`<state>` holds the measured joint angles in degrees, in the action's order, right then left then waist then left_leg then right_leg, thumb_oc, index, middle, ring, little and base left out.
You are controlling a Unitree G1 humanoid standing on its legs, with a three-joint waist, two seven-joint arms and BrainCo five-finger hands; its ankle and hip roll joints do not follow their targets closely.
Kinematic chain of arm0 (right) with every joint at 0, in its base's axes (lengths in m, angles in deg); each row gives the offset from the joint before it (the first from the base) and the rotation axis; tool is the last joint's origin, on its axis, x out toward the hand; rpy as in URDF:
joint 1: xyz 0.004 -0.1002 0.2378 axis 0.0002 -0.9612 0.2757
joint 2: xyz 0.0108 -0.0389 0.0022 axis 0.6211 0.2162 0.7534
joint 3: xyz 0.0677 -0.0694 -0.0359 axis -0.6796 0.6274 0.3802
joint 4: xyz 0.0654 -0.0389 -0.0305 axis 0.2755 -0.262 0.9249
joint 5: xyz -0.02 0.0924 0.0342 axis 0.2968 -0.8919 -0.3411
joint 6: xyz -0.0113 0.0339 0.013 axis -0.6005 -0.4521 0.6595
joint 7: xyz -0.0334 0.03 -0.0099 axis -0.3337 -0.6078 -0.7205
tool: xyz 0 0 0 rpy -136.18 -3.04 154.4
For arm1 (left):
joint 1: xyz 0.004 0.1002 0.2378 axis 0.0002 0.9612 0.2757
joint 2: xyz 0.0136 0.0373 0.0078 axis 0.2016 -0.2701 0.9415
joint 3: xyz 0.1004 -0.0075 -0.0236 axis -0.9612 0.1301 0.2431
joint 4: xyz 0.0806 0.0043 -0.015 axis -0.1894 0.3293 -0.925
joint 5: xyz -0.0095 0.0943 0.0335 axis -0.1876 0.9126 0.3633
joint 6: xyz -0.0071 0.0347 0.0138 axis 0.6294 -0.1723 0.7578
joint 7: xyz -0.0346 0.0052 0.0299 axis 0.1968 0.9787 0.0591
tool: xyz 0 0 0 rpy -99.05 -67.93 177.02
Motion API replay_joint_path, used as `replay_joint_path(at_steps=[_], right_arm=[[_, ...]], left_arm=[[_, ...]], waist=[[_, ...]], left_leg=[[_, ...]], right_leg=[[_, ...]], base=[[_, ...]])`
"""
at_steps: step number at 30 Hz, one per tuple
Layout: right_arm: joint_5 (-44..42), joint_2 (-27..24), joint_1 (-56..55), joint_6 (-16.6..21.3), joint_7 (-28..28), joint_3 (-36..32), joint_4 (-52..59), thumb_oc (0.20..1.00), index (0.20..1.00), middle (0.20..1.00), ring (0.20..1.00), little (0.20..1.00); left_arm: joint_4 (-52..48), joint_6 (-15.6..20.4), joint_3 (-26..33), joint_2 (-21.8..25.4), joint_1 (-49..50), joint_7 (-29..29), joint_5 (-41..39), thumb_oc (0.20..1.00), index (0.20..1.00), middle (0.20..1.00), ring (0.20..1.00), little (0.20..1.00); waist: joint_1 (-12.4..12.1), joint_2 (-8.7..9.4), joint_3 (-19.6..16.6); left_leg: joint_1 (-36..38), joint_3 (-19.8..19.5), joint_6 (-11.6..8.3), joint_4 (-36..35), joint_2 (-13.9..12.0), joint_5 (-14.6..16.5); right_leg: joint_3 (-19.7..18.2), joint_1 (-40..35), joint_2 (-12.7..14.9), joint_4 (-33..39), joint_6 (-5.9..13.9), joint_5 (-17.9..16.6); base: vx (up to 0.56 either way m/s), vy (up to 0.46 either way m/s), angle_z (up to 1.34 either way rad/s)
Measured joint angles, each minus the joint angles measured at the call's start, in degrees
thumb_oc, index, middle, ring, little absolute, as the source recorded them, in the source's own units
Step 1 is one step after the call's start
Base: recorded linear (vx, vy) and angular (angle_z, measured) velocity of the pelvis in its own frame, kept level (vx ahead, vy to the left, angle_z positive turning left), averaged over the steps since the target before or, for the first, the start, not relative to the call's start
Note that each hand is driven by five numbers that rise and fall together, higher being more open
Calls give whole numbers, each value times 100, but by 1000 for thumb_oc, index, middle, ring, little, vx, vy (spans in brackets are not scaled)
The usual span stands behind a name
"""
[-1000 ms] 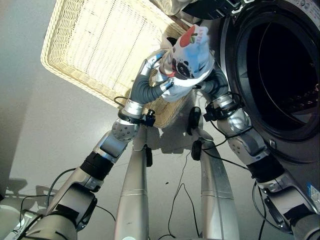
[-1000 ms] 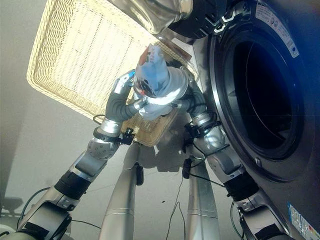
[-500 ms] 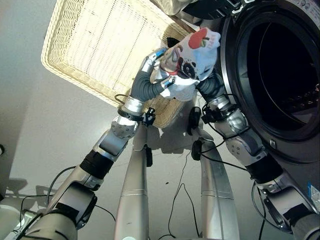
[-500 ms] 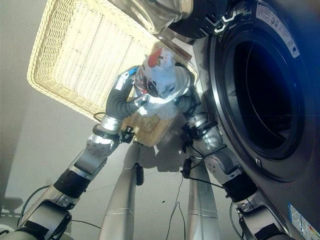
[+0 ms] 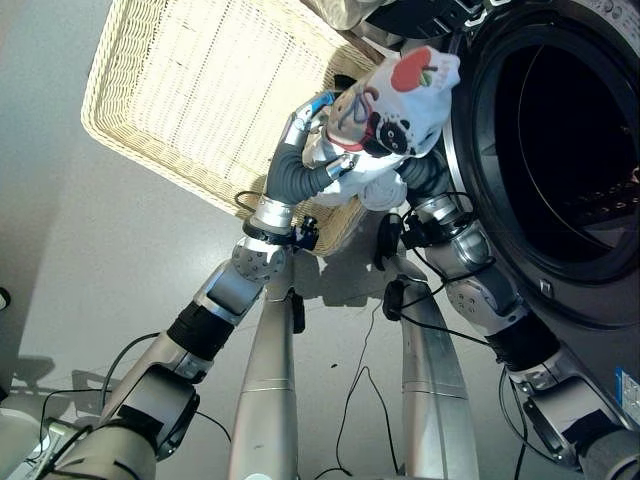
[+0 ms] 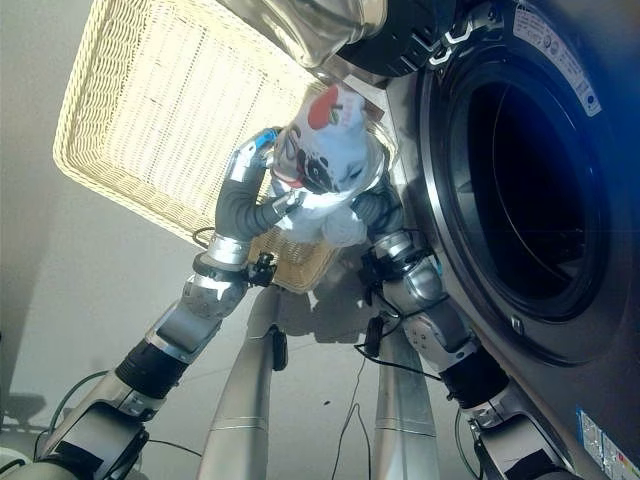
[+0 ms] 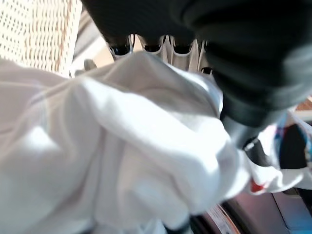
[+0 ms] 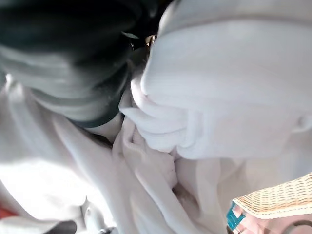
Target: Put the clothes into the washing machine.
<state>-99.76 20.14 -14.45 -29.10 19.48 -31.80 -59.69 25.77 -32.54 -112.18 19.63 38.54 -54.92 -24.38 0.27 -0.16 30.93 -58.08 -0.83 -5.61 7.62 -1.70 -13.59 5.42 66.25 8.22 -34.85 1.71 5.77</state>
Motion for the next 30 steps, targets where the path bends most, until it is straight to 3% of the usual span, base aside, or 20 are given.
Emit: replay_joint_path(at_steps=[7, 12, 17, 23, 27, 30], right_arm=[[-53, 54, -13, 190, -80, -5, 0, 200, 200, 200, 200, 200], [-54, 112, -26, 273, -211, -45, 0, 200, 200, 200, 200, 200], [-76, 227, -37, 352, -301, -162, 0, 200, 200, 200, 200, 200], [-911, 304, -78, 604, -279, -415, -53, 200, 200, 200, 200, 200], [-1549, 454, -79, 795, -299, -718, -468, 200, 200, 200, 200, 200], [-2236, 441, 158, 822, -375, -994, -1586, 200, 200, 200, 200, 200]], left_arm=[[0, -434, 69, -132, 159, -1658, 556, 1000, 1000, 1000, 1000, 1000], [-7, -610, 267, -160, 282, -2327, 863, 1000, 1000, 1000, 1000, 1000], [-7, -726, 375, -161, 363, -2678, 1064, 1000, 1000, 1000, 1000, 1000], [125, -684, 574, -160, 364, -2847, 936, 1000, 1000, 1000, 1000, 1000], [476, -538, 679, -156, 356, -2904, 744, 1000, 1000, 1000, 1000, 1000], [1462, -438, 674, -98, 75, -3043, 716, 1000, 1000, 1000, 1000, 1000]], waist=[[-124, -2, 1], [-159, -2, 1], [-168, -2, 1], [-162, -2, 1], [-144, -2, 1], [-123, -2, 1]], left_leg=[[-11, -40, -3, 28, -6, 2], [-58, -97, -18, 113, 3, 14], [-58, -103, -32, 121, -6, 25], [-57, -102, -38, 183, -10, 30], [-57, -100, -38, 214, -14, 30], [-55, -98, -53, 303, -22, 49]], right_leg=[[33, -8, 2, -14, -31, 28], [84, -11, 22, -69, -53, 47], [99, -10, 22, -91, -33, 61], [98, -19, 25, -103, -38, 57], [96, -27, 21, -102, -57, 44], [95, -67, 13, -97, -65, 37]], base=[[1, -3, 1], [4, -7, 5], [0, 0, 0], [0, 0, 0], [-1, 10, 0], [-4, 48, -1]])
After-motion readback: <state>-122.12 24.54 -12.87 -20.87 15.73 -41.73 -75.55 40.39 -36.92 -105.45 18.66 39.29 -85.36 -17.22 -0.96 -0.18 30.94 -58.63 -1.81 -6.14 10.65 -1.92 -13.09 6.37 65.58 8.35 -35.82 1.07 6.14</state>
